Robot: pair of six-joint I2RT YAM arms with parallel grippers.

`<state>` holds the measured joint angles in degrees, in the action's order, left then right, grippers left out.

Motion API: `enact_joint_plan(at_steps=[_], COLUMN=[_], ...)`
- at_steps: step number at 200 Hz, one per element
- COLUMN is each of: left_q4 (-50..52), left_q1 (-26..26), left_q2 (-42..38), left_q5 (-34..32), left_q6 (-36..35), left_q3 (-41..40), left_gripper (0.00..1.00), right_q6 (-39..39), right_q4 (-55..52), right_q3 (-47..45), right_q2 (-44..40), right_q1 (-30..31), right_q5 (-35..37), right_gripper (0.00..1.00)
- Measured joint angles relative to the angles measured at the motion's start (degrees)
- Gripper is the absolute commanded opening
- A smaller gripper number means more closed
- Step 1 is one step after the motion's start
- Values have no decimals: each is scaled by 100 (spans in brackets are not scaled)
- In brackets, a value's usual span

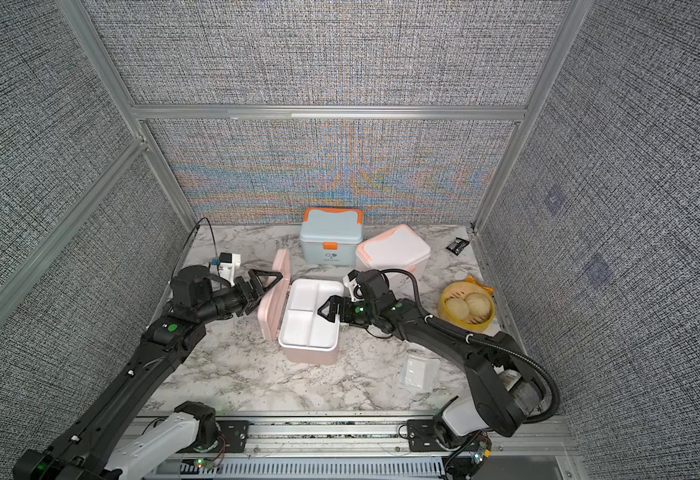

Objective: Open first aid kits and take out gauze
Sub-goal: Close the lid of the first aid kit.

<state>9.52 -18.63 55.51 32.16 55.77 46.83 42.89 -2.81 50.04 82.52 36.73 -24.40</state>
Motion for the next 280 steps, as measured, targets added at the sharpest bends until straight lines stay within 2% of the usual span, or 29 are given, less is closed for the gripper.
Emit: enact_joint_plan(at_steps=[92, 194, 280], left_q4=[433, 863, 1069], left_q1=[-774, -1652, -2118], left_q2=[699, 1587, 2111], left_q5=[-501, -697, -911], left_q6=[-404, -929, -1338], left_q3=[785, 1777, 1794], left_gripper=[99, 100, 100], right_q6=[-162, -437, -544], right_q4=[-293, -1019, -1320], right_q3=[-378, -503, -909], right_q2=[-1143, -2039, -2876], right_q1=[-136, -332, -623], right_q5=[645, 1224, 1558], right_gripper=[99, 99, 99])
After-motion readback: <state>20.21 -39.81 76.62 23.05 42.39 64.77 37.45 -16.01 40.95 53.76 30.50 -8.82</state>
